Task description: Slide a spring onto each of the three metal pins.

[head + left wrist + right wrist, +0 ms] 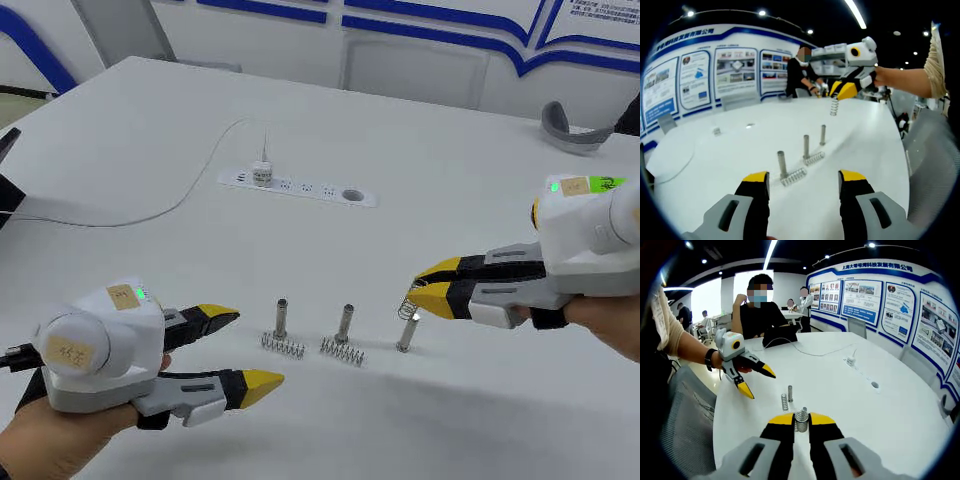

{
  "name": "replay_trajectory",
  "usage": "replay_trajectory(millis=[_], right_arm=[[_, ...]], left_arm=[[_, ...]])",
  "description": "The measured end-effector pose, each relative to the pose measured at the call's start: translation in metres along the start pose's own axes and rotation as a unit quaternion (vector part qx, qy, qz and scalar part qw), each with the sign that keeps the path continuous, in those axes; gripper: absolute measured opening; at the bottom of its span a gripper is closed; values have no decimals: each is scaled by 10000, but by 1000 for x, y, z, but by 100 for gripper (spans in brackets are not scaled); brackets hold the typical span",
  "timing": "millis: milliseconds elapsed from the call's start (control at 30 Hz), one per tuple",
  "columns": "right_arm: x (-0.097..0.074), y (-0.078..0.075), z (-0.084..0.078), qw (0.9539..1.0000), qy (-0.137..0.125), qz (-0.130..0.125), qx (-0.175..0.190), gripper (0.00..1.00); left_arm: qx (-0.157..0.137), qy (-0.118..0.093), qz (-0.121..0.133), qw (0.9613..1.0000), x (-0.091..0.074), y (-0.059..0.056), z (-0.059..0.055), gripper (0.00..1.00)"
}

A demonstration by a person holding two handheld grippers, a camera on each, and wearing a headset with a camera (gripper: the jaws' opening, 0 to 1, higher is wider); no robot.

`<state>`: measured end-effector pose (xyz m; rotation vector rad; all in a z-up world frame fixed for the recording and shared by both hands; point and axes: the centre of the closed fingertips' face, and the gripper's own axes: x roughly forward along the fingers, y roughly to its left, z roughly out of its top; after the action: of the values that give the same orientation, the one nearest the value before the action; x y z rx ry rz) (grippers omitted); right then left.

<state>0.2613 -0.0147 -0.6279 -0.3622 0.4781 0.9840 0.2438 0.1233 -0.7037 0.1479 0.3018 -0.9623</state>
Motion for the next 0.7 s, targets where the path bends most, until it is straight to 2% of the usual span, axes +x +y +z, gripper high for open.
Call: replay_trajectory(millis=[267, 533, 700], right_arm=[[0, -21, -6, 9994, 39, -319, 95, 12], [9, -34, -24, 9986, 170, -432, 262, 12], [14, -34, -32, 9983, 224, -426, 334, 12]], left_arm=[[-33, -12, 58, 10000, 0, 2, 1, 58], [-57, -5, 96, 9999, 0, 3, 1, 59], [-74, 16, 115, 9999, -1, 4, 0, 60]])
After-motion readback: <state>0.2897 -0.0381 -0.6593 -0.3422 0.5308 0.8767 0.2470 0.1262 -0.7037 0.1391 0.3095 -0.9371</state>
